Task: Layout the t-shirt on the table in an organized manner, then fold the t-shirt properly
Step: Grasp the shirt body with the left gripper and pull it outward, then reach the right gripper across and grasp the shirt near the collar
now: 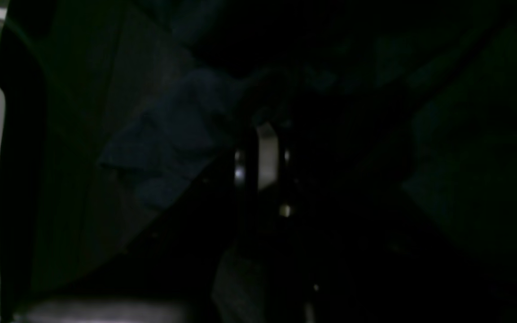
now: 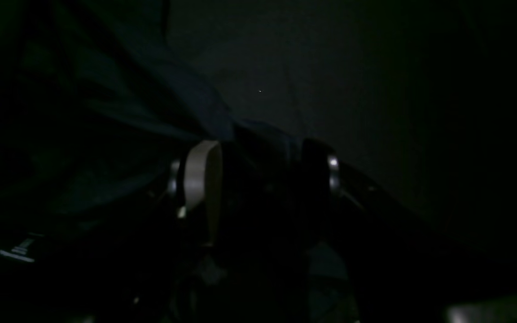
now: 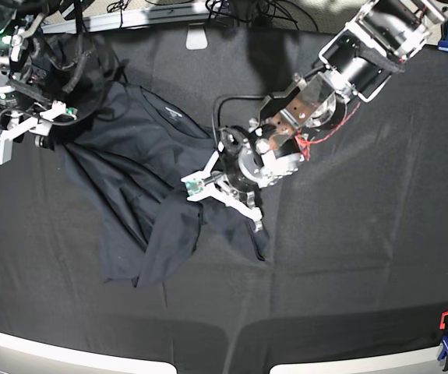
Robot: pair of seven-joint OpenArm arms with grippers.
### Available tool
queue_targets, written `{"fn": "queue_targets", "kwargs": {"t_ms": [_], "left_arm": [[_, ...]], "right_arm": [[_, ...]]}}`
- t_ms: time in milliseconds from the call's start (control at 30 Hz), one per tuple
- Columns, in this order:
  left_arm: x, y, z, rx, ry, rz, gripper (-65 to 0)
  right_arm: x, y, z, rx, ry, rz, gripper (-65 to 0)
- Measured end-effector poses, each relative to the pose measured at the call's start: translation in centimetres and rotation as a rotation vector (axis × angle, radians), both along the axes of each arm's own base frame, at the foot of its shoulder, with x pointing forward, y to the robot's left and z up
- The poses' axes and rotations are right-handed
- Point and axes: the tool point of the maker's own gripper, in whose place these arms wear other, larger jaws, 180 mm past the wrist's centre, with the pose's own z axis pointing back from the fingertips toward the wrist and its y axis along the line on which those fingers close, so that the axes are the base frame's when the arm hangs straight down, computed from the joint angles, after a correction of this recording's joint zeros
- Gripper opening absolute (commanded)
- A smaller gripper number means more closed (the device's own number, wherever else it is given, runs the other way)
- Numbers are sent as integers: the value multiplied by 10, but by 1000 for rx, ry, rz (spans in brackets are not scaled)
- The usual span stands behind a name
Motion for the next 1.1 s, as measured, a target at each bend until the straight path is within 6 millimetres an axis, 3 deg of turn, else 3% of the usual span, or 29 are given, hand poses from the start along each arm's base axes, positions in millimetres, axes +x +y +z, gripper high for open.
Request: {"fn": "queue_targets", "kwargs": {"t_ms": [167, 533, 767, 833, 933, 1100], "left_arm": [[29, 25, 20, -43, -116, 178, -650], [61, 160, 47, 25, -259, 454, -650], [67, 257, 55, -108, -200, 742, -650], [65, 271, 55, -156, -185, 788, -650], [58, 272, 44, -202, -111, 784, -650], [50, 277, 37, -230, -86, 796, -650]], "right_arm": [[2, 0, 2, -3, -14, 3, -368], [4, 5, 2, 24, -28, 16, -368], [6, 10, 3, 33, -35, 49, -368], [10, 21, 5, 52, -48, 111, -368], [18, 48, 8, 91, -76, 259, -368], [28, 110, 5, 158, -89, 487, -368]]}}
